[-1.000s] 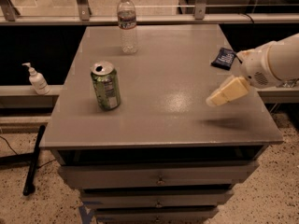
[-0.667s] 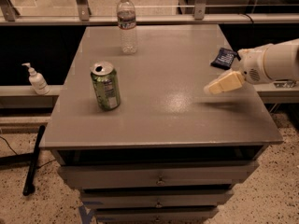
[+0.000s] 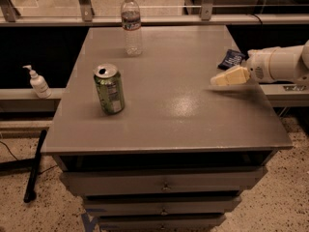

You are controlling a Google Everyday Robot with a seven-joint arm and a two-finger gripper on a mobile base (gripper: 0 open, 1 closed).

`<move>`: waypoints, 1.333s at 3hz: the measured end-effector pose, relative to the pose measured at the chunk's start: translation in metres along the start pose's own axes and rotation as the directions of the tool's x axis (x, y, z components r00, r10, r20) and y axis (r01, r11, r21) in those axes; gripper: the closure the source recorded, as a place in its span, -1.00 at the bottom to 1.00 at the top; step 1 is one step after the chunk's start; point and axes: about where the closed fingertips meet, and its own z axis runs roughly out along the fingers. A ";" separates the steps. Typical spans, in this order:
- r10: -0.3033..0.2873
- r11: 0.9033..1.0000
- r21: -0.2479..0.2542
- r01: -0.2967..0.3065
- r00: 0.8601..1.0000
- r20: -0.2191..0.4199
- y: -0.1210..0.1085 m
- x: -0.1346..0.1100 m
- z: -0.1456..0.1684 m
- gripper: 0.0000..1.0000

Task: Pick rxbar blueberry

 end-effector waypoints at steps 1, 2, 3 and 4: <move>0.050 0.998 0.029 -0.051 0.998 0.043 -0.025 -0.006 0.013 -1.00; 0.079 0.994 0.066 -0.083 0.995 0.060 -0.049 -0.008 0.018 -0.66; 0.085 0.993 0.079 -0.088 0.996 0.035 -0.057 0.003 0.021 -0.21; 0.091 0.992 0.083 -0.090 0.996 -0.008 -0.056 0.022 0.023 0.26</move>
Offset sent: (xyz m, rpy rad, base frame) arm 0.0660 -0.0511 0.0099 0.0885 -0.0559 -0.1574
